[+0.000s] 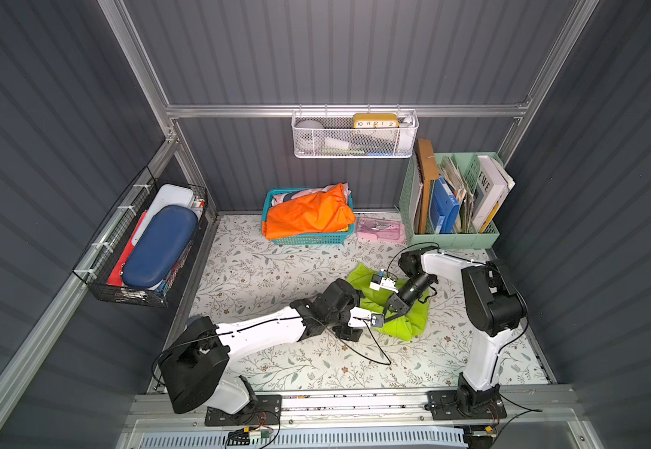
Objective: Roll up the shorts
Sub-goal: Roll the shorts at the center of the board.
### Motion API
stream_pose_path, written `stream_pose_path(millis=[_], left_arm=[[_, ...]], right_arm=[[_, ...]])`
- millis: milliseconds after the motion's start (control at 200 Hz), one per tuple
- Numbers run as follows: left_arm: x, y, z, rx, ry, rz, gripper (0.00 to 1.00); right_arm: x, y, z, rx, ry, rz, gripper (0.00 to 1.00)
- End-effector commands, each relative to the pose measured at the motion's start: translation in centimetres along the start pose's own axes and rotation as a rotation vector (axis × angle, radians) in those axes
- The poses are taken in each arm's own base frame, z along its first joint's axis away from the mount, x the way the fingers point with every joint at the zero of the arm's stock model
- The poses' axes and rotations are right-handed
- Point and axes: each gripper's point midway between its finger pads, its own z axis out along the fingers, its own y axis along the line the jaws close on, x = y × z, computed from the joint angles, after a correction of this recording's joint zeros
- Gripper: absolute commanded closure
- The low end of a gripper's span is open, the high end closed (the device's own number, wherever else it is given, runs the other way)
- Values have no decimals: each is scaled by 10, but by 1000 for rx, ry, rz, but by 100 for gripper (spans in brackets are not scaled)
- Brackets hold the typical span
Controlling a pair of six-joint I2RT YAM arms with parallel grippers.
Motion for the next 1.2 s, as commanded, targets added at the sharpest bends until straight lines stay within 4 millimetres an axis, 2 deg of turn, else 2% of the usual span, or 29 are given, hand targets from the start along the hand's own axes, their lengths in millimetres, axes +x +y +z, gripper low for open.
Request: stream_pose_path(millis=[0,230,405,495,580,735,790,885,955,1005,1075,1191], left_arm=[[-1,-2,11,16,-11,21,0],[0,-11,26,61,-20,7,0],[2,-17,35,86,-25,-23,0],[3,-20,40,103,-25,-32,4],[5,-23,47,128,-16,-46,13],[6,-26,57,157,-5,-63,15],[8,-29,58,169,0,-66,22],[9,-34,59,191,-1,-77,47],[10,-38,58,204,5,-82,59],[13,-40,59,210,15,-82,66],[15,-42,59,225,27,-85,74],[16,-47,61,254,41,-104,79]], right_arm=[[6,6,-1,-17,4,-7,100],[4,7,-5,-21,-18,-27,100],[3,16,-7,-46,-46,-85,100],[5,15,-6,-39,-41,-84,100],[5,16,-7,-46,-44,-94,100],[7,21,-8,-54,-53,-121,100],[7,21,-7,-51,-51,-121,100],[6,19,-7,-52,-50,-117,100],[5,16,-7,-36,-49,-115,100],[6,15,-8,-26,-51,-120,100],[5,14,-9,-1,-64,-126,92],[3,13,-15,37,-106,-141,85]])
